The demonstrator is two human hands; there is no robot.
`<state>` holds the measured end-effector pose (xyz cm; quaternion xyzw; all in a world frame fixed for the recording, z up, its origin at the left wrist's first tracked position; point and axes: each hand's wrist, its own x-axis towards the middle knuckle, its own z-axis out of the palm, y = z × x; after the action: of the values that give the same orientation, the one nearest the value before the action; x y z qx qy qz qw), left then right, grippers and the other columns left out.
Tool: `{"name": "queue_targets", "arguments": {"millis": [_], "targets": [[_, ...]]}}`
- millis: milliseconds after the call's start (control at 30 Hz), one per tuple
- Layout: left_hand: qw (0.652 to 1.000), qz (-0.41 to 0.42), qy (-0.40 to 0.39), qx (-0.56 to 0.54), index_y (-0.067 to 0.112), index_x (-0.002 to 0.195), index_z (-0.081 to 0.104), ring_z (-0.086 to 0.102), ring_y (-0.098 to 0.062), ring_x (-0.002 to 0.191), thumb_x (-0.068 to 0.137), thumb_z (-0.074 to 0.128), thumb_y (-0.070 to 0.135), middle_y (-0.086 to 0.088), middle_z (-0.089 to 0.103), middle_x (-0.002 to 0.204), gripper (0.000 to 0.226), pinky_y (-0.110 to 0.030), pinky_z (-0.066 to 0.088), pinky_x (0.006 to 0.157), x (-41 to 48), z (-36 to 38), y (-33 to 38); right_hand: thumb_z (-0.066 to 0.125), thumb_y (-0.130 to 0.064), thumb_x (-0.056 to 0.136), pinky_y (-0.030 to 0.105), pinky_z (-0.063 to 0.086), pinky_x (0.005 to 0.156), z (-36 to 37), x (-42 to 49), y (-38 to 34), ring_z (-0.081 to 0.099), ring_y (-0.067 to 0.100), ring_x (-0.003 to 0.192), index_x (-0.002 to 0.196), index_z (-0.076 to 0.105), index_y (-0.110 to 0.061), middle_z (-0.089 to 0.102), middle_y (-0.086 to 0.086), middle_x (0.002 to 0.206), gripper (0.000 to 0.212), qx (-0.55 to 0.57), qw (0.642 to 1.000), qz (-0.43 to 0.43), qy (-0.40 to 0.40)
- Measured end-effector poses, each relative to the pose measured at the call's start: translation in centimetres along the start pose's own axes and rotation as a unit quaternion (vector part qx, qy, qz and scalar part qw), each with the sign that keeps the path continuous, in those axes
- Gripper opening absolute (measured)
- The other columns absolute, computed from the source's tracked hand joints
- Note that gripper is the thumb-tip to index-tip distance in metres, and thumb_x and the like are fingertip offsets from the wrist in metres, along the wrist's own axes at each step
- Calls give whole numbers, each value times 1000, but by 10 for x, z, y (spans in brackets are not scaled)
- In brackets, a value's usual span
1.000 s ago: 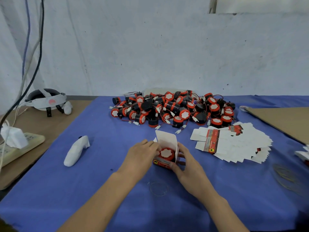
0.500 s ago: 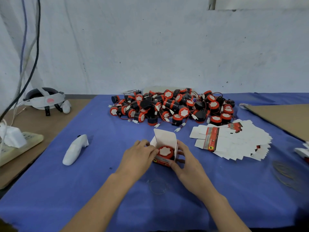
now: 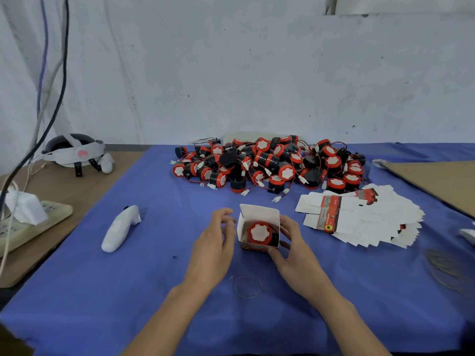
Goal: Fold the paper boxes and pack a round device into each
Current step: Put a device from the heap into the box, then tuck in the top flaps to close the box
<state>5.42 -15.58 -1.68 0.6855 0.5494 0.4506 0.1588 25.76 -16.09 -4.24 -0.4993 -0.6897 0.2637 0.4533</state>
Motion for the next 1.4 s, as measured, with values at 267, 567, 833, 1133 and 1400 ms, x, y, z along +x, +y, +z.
{"name": "queue_targets", "arguments": {"millis": [267,567,833,1133,1400], "targets": [[977,-94,-41,-186,39,108,56,61,5,90,107,39,30,32,65,98,20,-37,56,85,2,16,2,67,-10,94,4,43,94,-1,0,2,40,-17,129,129,29,-67,43,-42,135,77,0,1000,0,-2],[975,-89,-74,-188,54,112,50,52,24,102,101,38,50,43,60,105,17,-3,43,82,-2,20,3,63,-8,94,4,39,99,-2,-3,-5,43,-11,132,141,35,-52,48,-36,138,70,20,1000,1,-12],[970,-75,-78,-219,48,113,55,57,16,104,102,50,38,37,62,108,15,-2,45,77,-2,16,3,55,-18,103,25,47,107,-4,-7,-12,46,-1,133,158,25,-35,47,-21,148,64,14,999,17,-26],[976,-69,-75,-194,39,112,55,62,-3,102,101,54,21,16,65,115,21,-21,54,82,-1,20,-2,52,-21,105,8,45,92,-4,-10,-10,45,-10,131,140,35,-45,51,-29,140,46,28,999,1,-36],[966,-112,-51,-228,38,105,62,64,0,93,97,51,9,18,69,97,33,-15,51,72,3,20,1,50,-38,103,19,53,92,-2,-11,-12,52,-7,123,128,44,-49,55,-32,131,28,-9,998,-12,-53]]}}
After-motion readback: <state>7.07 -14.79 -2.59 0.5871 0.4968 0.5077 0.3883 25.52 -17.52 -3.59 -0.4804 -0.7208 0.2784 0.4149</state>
